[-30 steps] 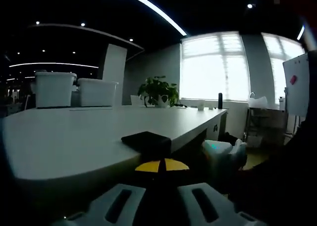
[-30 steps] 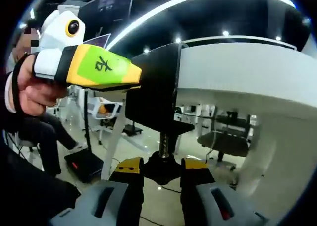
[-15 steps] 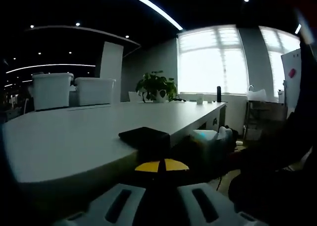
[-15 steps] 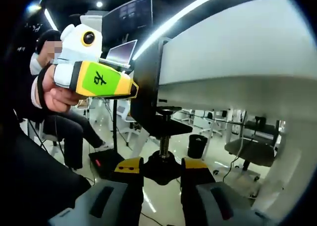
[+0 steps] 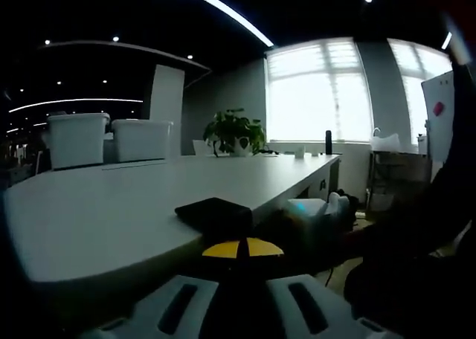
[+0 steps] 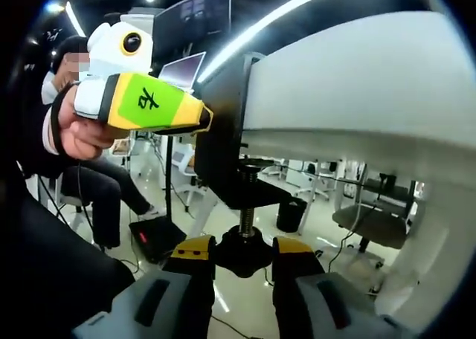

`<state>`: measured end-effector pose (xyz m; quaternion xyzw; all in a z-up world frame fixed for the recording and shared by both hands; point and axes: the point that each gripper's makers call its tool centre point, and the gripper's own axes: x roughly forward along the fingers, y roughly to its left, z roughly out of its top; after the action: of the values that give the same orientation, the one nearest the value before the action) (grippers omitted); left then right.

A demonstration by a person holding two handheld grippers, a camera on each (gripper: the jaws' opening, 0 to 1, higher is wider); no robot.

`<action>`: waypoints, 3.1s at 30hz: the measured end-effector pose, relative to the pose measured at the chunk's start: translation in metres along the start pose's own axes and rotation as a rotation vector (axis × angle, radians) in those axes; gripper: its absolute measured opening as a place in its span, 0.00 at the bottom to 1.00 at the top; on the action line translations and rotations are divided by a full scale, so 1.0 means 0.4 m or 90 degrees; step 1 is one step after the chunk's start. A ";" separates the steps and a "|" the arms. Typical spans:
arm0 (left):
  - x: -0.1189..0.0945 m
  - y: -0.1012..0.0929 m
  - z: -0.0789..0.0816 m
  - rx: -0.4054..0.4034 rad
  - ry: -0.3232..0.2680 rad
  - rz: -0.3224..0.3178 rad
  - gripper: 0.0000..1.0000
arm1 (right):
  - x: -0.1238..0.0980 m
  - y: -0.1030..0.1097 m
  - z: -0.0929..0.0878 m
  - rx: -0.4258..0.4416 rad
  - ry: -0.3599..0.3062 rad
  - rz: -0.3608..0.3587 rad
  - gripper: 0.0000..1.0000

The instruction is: Clamp the fixed fixture on the desktop, loosen the retaining clip, secure it to the edge of the desk, and tighten the retaining clip.

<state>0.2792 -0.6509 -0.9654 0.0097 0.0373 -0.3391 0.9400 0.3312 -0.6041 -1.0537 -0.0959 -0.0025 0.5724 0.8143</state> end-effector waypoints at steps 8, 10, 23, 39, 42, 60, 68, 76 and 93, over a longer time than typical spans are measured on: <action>-0.006 -0.001 0.012 0.001 -0.009 0.002 0.01 | -0.001 0.000 -0.004 0.013 0.012 -0.012 0.26; -0.011 -0.009 0.023 0.001 -0.017 -0.009 0.01 | 0.000 0.001 -0.004 0.014 0.013 -0.015 0.26; -0.053 -0.086 0.015 0.003 -0.006 -0.030 0.31 | 0.004 0.005 -0.008 0.025 0.019 -0.031 0.27; -0.129 -0.106 0.023 -0.008 0.006 -0.028 0.83 | -0.027 0.019 -0.008 0.068 0.027 -0.032 0.40; -0.154 -0.079 0.012 -0.026 0.018 0.005 0.94 | -0.047 0.030 -0.021 0.061 0.051 -0.031 0.46; -0.382 -0.003 -0.106 -0.097 0.183 0.086 0.95 | -0.318 0.133 -0.048 0.113 0.256 -0.030 0.97; -0.467 0.068 -0.058 -0.149 0.137 0.126 0.95 | -0.409 0.066 0.008 0.153 0.227 -0.069 0.97; -0.485 0.053 -0.018 -0.119 0.134 0.116 0.95 | -0.476 0.089 0.065 0.146 0.235 -0.079 0.97; -0.554 0.033 0.009 -0.125 0.152 0.110 0.95 | -0.625 0.092 0.110 0.171 0.284 -0.145 0.97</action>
<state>0.1179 -0.4998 -0.9450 -0.0391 0.1805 -0.2482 0.9509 0.2056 -0.8186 -0.9898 -0.1100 0.2422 0.4371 0.8592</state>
